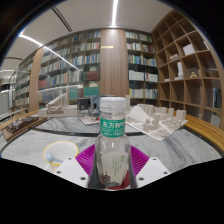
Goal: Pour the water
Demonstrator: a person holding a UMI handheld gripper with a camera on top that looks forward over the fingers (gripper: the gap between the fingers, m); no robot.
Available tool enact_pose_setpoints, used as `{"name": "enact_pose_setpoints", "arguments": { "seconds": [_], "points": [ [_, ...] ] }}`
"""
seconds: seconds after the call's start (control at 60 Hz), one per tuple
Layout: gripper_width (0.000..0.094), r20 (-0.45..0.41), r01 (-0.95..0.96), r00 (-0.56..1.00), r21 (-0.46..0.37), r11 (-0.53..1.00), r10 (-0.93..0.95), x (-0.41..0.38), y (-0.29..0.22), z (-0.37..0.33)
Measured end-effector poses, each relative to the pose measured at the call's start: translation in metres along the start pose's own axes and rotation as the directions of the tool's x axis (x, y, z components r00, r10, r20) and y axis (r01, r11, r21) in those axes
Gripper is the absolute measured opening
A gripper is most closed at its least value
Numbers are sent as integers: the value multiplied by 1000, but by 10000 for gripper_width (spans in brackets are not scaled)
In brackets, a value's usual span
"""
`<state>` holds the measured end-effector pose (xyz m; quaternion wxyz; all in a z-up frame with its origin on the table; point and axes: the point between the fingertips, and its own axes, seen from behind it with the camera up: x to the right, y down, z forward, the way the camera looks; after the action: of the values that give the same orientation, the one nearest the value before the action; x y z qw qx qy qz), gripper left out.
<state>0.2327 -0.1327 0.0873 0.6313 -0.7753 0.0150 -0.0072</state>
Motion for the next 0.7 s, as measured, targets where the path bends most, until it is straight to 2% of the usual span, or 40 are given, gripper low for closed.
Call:
{"name": "enact_pose_setpoints", "arguments": {
  "seconds": [0.1, 0.133, 0.183, 0.233, 0.35, 0.55, 0.7],
  "points": [
    [609, 2, 29, 1000, -47, 998, -29, -4, 5, 0],
    [697, 6, 22, 1000, -65, 998, -21, -4, 6, -2],
    [877, -5, 1, 1000, -81, 997, -1, -1, 3, -7],
    [841, -36, -22, 999, -107, 994, 18, 2, 1, -19],
    [855, -76, -53, 996, -140, 989, 43, 9, -15, -58],
    [857, -127, -7, 992, -132, 991, -10, 1, -45, -169],
    [858, -152, 14, 988, -146, 989, -37, -16, -46, -250]
  ]
}}
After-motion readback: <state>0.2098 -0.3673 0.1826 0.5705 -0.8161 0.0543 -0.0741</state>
